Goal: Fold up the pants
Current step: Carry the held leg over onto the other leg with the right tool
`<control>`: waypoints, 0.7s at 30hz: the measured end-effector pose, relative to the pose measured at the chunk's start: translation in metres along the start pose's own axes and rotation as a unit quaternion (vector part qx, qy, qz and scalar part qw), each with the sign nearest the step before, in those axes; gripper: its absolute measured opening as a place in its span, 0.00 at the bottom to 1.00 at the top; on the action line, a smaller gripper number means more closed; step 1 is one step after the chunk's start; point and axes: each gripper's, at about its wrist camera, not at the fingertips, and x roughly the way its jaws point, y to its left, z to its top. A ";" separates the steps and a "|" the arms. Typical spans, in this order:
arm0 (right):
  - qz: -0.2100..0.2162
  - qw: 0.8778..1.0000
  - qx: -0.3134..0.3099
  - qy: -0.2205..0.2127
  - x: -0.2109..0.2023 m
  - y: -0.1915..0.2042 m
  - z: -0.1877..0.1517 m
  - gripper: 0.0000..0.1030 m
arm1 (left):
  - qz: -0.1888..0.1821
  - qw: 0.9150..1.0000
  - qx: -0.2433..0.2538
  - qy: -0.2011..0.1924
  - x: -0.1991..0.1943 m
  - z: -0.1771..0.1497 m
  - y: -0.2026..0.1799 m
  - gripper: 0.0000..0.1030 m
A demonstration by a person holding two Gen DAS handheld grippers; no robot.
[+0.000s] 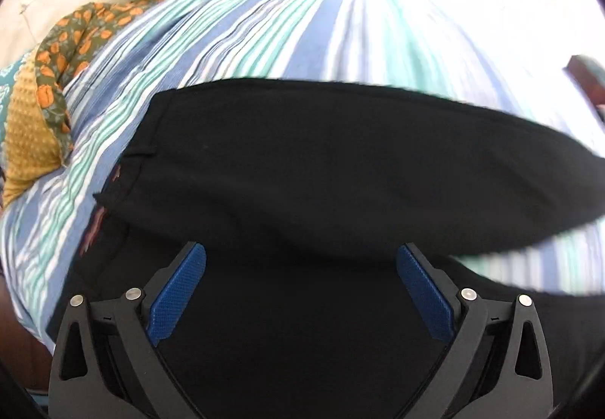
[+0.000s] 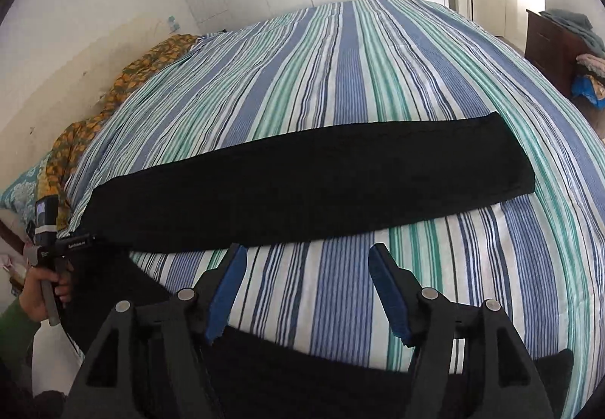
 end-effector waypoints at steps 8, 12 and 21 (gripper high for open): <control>0.043 0.995 0.005 0.090 -0.023 0.052 -0.105 0.69 | -0.134 0.983 0.102 0.076 -0.040 -0.103 -0.096 0.99; 0.031 0.996 0.020 0.085 -0.043 0.064 -0.139 0.69 | -0.131 0.982 0.093 0.104 -0.043 -0.131 -0.099 0.99; -0.009 0.992 0.087 0.086 -0.068 0.042 -0.172 0.69 | -0.065 0.995 0.023 0.067 -0.067 -0.132 -0.018 0.99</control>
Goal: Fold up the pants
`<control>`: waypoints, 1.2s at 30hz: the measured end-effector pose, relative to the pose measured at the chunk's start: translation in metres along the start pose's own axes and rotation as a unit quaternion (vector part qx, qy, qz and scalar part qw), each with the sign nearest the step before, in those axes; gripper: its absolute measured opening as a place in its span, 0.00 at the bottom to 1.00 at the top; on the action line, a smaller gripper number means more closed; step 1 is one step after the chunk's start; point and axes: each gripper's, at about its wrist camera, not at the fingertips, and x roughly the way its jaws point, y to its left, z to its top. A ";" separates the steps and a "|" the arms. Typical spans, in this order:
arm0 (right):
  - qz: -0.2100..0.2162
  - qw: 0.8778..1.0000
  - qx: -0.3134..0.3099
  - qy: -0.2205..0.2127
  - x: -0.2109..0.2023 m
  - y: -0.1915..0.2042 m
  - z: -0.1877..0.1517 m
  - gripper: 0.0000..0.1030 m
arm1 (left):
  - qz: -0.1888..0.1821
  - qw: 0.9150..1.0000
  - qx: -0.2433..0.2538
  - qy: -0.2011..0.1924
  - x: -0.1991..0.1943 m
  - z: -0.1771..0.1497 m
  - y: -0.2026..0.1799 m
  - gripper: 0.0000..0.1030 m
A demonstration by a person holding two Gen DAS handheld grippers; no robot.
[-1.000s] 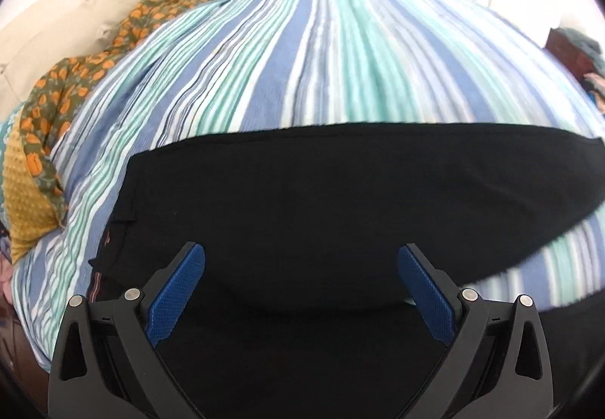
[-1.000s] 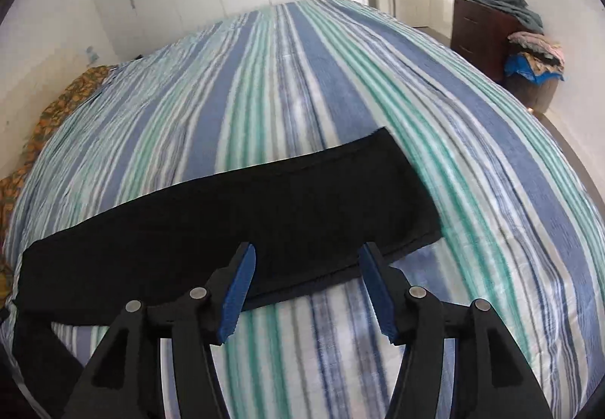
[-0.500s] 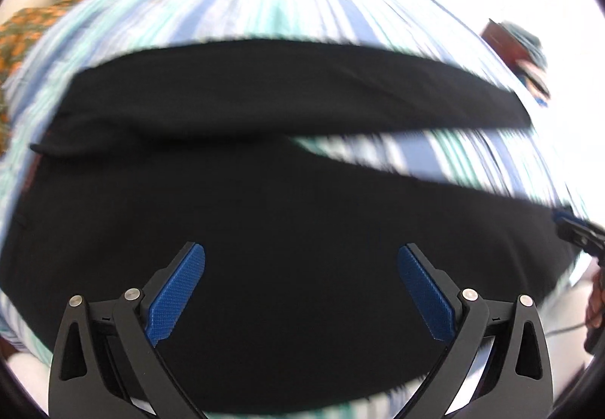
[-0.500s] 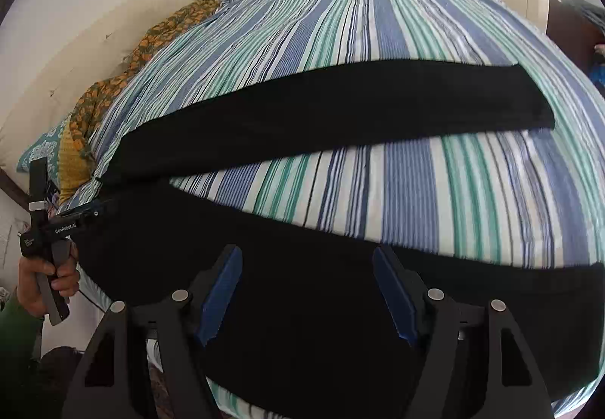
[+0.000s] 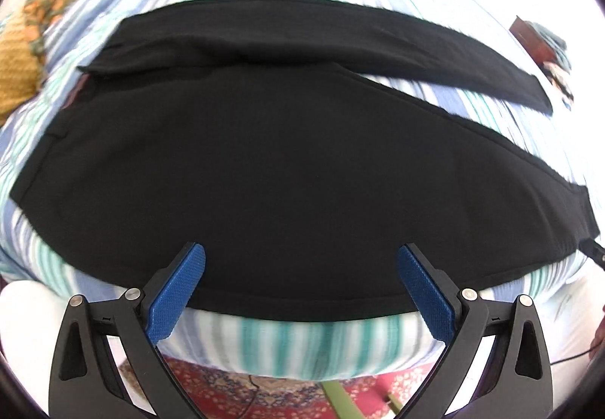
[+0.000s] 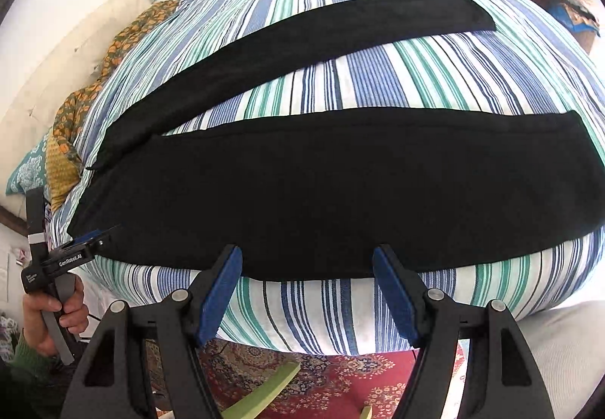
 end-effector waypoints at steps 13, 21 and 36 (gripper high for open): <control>-0.024 0.997 0.066 -0.022 0.008 -0.050 0.013 0.69 | 0.099 0.993 -0.059 0.000 0.017 0.003 0.071 0.99; -0.082 0.960 0.259 -0.073 -0.041 -0.166 0.020 0.69 | 0.079 0.996 -0.041 -0.006 -0.003 0.011 0.051 0.99; 0.064 0.996 -0.059 -0.024 0.022 0.082 0.100 0.70 | 0.010 0.995 0.038 -0.089 -0.038 0.111 -0.028 0.99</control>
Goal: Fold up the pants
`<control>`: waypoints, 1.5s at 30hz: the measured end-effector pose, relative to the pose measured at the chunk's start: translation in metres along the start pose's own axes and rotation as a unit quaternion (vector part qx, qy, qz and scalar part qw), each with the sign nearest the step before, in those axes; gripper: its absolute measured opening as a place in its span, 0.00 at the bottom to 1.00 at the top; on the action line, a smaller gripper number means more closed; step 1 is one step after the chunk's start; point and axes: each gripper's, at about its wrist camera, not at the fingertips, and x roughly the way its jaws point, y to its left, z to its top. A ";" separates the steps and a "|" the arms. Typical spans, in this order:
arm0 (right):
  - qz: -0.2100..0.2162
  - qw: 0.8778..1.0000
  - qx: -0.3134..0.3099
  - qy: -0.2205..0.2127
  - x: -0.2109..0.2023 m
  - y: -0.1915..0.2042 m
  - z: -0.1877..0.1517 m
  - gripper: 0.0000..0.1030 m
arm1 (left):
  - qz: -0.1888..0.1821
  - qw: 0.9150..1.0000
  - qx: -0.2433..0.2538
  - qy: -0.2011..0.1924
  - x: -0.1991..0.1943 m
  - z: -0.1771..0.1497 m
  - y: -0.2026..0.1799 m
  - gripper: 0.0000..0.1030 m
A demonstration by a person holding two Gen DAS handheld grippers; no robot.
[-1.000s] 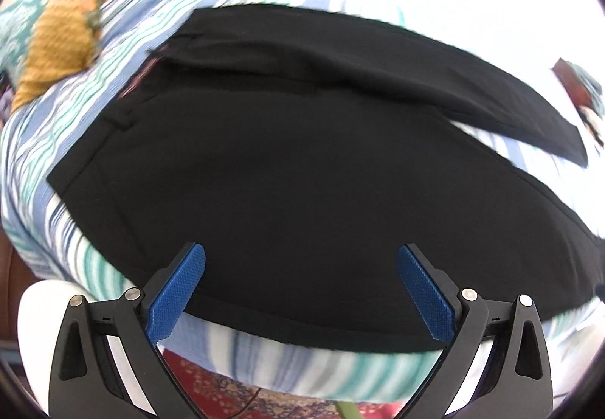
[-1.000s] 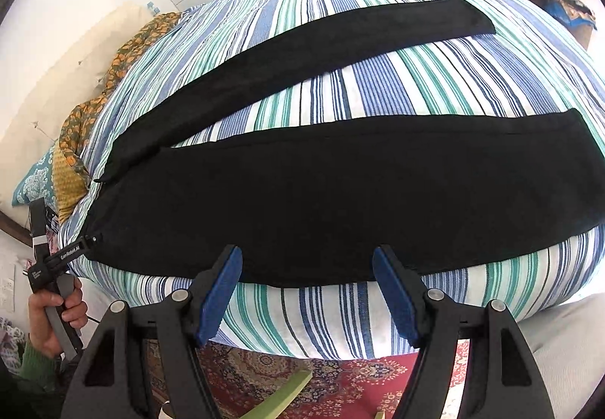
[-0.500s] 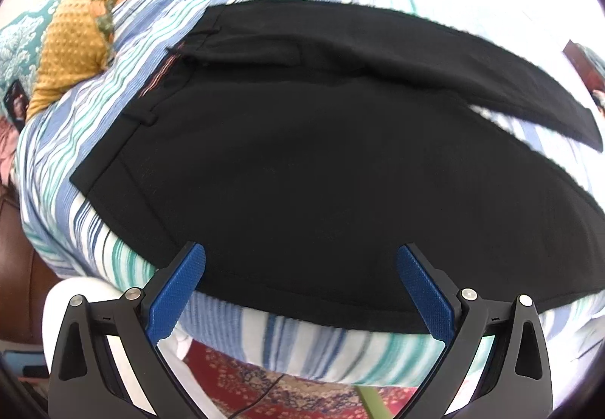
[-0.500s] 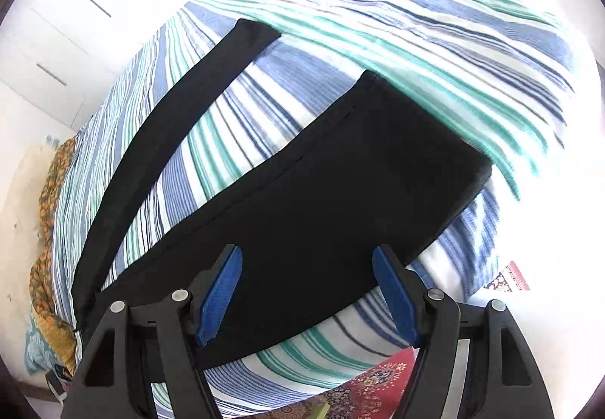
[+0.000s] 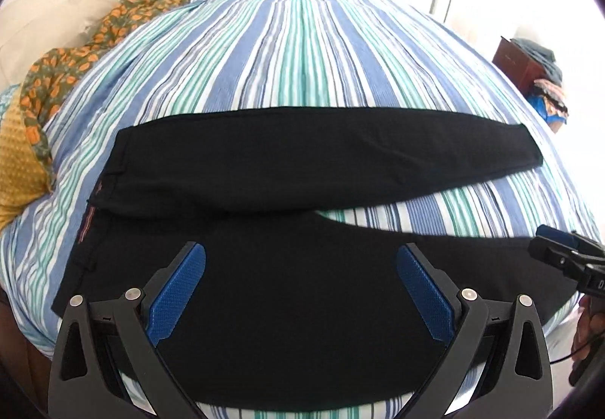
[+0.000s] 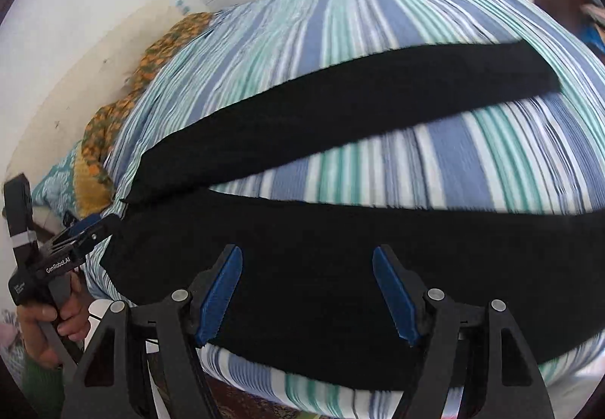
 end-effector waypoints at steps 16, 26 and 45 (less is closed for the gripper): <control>-0.028 0.992 -0.080 0.093 0.187 -0.093 0.150 0.58 | 0.071 0.994 -0.078 0.015 0.097 0.045 0.073 0.99; -0.222 0.972 0.078 0.011 0.049 -0.350 0.213 0.49 | 0.084 0.990 -0.101 0.043 0.094 0.001 0.082 0.98; -0.174 0.975 -0.022 -0.140 -0.060 -0.257 0.166 0.05 | 0.084 0.993 -0.057 0.063 0.052 -0.046 0.058 0.98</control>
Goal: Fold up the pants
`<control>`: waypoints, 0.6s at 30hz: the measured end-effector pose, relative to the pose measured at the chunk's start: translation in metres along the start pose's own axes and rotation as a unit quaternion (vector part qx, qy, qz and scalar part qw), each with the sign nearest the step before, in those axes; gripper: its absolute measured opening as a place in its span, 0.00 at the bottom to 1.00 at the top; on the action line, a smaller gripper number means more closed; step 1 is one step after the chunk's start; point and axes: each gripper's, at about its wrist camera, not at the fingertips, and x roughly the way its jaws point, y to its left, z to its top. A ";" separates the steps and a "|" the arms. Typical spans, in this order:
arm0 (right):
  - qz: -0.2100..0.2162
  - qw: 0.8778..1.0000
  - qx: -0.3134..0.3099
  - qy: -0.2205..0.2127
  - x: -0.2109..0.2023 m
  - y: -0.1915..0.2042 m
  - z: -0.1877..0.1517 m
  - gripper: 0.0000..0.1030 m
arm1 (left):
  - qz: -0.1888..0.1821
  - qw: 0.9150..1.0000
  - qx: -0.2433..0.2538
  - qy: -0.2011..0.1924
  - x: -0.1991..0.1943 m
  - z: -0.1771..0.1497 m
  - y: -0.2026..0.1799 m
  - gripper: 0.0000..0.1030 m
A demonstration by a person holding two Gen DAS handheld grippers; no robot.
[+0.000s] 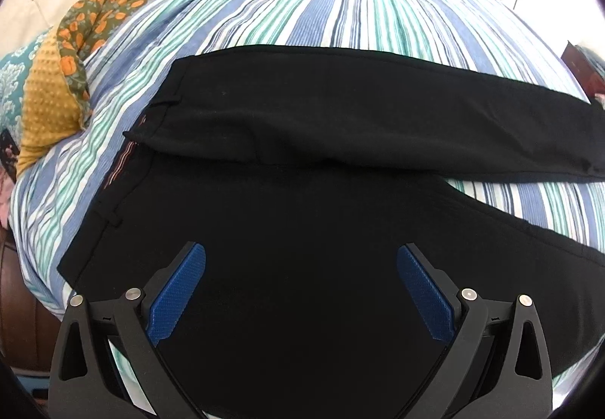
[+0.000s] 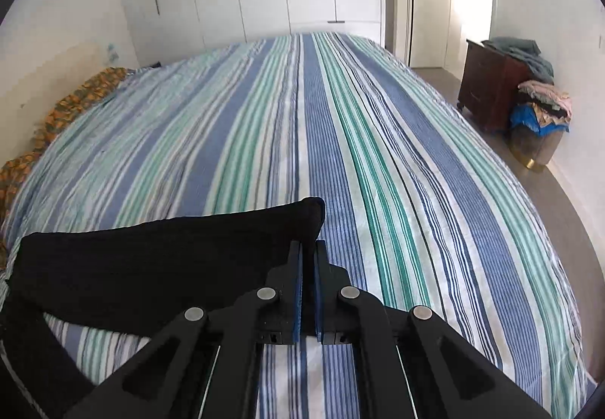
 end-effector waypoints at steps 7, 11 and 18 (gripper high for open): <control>-0.048 0.998 0.028 0.031 -0.166 0.018 -0.149 0.06 | -0.039 0.999 0.026 -0.010 -0.032 -0.027 -0.018 0.98; -0.154 0.983 0.060 0.077 -0.210 -0.005 -0.218 0.69 | -0.060 0.997 0.037 -0.013 -0.050 -0.043 -0.022 0.98; -0.096 0.992 0.073 0.028 -0.238 0.046 -0.211 0.74 | -0.074 0.996 0.029 -0.043 -0.086 -0.055 -0.020 0.99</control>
